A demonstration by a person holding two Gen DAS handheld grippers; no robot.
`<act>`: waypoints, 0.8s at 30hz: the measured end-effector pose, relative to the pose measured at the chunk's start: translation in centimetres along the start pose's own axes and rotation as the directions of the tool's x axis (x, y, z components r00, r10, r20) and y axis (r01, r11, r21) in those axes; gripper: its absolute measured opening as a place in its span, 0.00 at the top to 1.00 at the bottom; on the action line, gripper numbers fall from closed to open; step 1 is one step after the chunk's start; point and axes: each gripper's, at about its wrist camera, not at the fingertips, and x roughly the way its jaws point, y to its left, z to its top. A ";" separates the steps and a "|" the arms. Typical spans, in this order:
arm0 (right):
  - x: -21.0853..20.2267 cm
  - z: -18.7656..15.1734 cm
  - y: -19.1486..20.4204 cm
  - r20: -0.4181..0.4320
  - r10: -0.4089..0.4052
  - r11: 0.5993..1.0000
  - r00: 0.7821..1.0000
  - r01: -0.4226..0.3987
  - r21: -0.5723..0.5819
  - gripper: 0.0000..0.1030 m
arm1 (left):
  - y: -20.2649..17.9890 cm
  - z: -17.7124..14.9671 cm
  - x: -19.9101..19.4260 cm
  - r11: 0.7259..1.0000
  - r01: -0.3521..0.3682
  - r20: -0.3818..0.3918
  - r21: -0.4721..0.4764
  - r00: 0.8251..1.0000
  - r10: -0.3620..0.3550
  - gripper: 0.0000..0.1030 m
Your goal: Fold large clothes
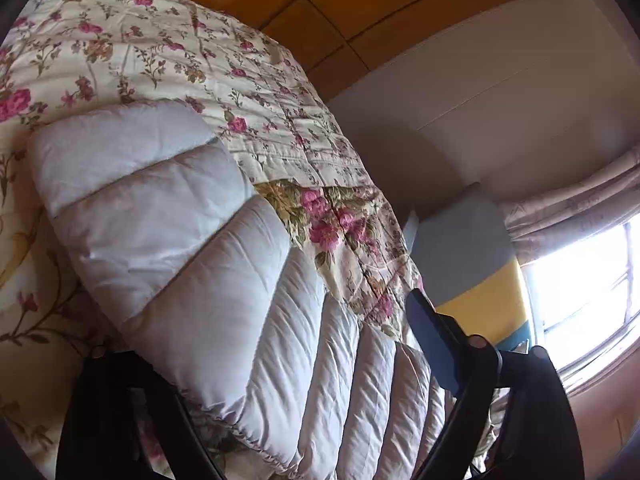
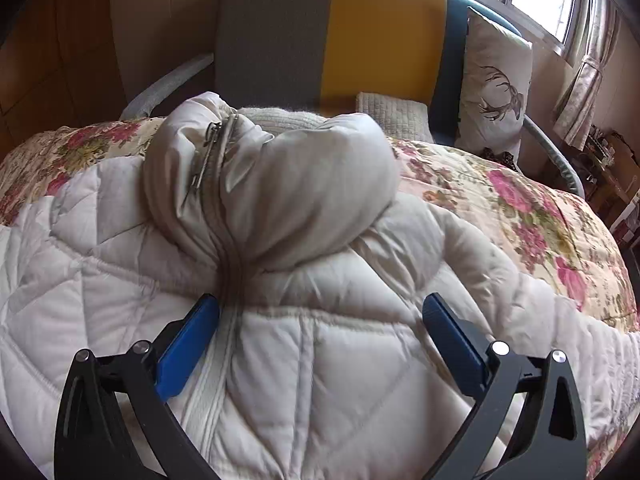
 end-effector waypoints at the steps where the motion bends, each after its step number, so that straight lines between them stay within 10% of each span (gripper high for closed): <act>1: -1.3 -0.8 -0.1 -0.014 0.015 1.000 1.000 -0.015 -0.010 0.02 | 0.1 0.2 0.1 1.000 -0.012 -0.002 -0.012 1.000 0.012 0.39; 5: -5.6 -5.5 -0.1 -0.031 0.021 0.996 0.999 -0.023 -0.083 0.02 | -0.5 1.0 -0.9 0.997 -0.072 0.025 0.018 0.997 0.071 0.80; 11: -4.9 -11.6 -0.5 0.027 -0.008 0.995 1.000 0.010 -0.099 0.02 | -7.5 0.0 -4.6 0.947 -0.084 0.120 0.309 0.992 0.049 0.87; 16: -4.9 -11.9 -0.2 0.040 -0.016 0.995 0.999 0.020 -0.097 0.02 | -16.1 -5.3 -6.6 0.785 -0.046 0.096 0.618 0.995 -0.017 0.87; 24: -4.9 -12.2 -1.3 0.035 0.048 0.998 0.998 -0.047 -0.045 0.02 | -25.0 -16.7 -5.4 0.524 0.068 -0.069 0.849 0.997 -0.017 0.87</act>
